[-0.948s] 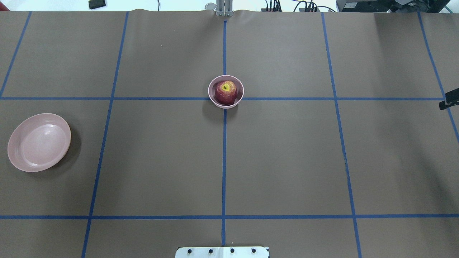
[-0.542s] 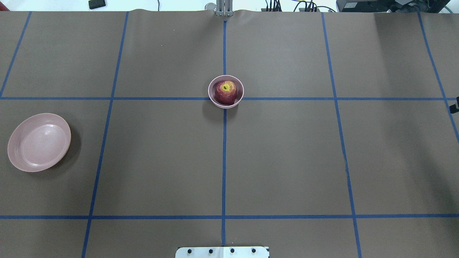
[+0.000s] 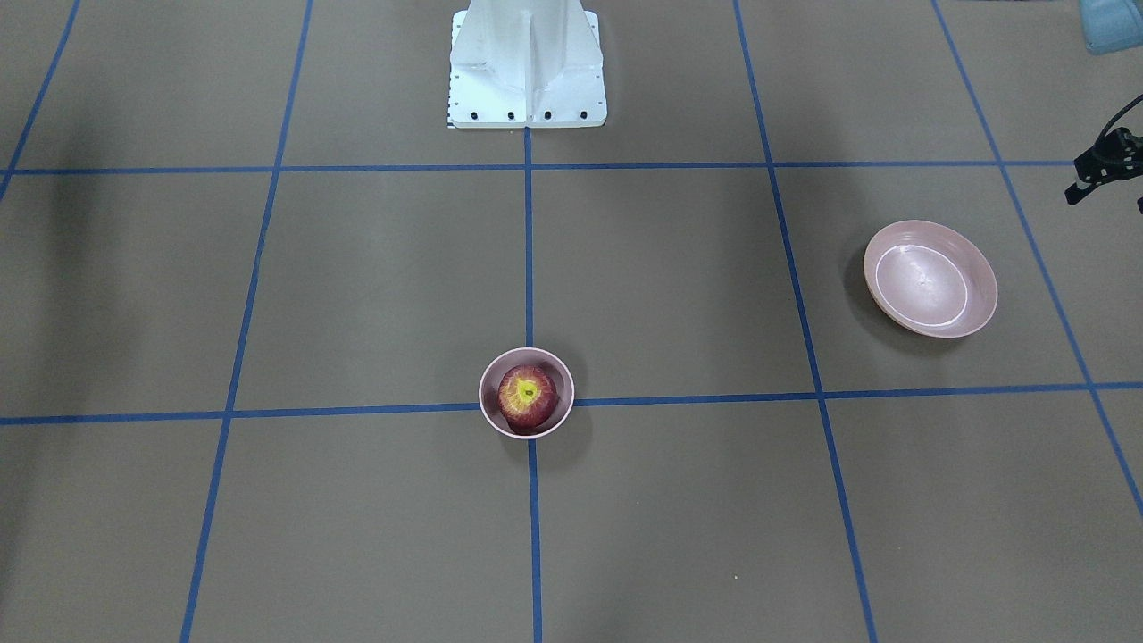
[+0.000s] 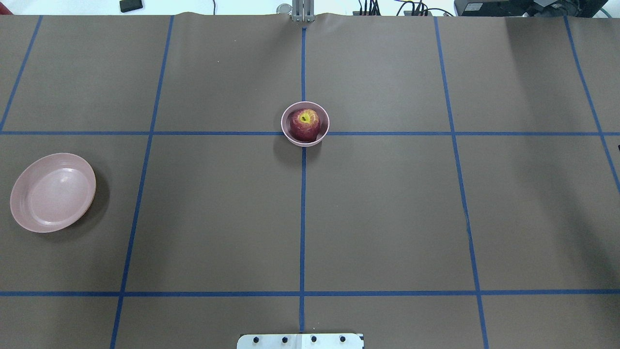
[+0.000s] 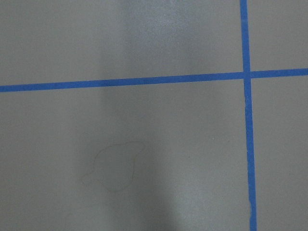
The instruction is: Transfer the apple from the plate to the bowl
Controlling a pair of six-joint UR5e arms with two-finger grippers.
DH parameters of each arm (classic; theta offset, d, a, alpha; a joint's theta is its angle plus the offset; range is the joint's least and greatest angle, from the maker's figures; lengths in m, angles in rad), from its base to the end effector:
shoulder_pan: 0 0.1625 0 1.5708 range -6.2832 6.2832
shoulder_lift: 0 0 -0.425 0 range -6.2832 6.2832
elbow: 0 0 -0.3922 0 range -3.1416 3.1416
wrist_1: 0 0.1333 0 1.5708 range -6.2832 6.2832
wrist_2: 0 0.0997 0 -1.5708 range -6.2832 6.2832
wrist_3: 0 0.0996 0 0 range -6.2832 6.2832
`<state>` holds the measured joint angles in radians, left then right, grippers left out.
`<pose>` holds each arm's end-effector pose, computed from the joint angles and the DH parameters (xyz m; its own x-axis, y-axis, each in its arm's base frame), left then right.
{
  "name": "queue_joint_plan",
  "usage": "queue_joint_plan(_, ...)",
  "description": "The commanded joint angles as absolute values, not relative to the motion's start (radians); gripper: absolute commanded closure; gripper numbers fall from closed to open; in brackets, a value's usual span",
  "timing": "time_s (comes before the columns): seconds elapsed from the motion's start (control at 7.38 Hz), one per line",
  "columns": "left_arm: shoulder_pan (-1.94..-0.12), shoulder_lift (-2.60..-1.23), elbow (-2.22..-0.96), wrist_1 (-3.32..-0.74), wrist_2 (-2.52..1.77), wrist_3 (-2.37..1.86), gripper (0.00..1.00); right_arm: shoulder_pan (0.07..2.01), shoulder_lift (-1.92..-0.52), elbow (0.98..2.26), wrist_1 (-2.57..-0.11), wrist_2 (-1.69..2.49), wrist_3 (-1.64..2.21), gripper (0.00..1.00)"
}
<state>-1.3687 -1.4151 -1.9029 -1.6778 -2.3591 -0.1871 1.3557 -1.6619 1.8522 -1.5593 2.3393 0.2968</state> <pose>0.0260 -0.4393 0.5531 0.6754 0.1550 -0.7210 -0.0683 0.9866 0.1481 -0.0353 -0.4616 0.5617 0.7044 0.0030 0.7098 0.0032 1.0000 -0.0075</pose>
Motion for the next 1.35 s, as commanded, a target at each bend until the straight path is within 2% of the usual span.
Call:
queue_joint_plan(0.0, -1.367, -1.413, -1.904, -1.68, -2.358, -0.189, 0.02, 1.355, -1.67, 1.852, -1.586, 2.335, 0.267, 0.0)
queue_joint_plan(0.27, -1.365, -1.434, -1.866, -1.675, -2.356, -0.19, 0.02, 1.358, -1.684, 1.844, -1.586, 2.333, 0.243, 0.0)
queue_joint_plan(1.22, -1.364, -1.427, -1.856, -1.678, -2.356, -0.183, 0.02, 1.378, -1.7, 1.847, -1.585, 2.335, 0.196, 0.0)
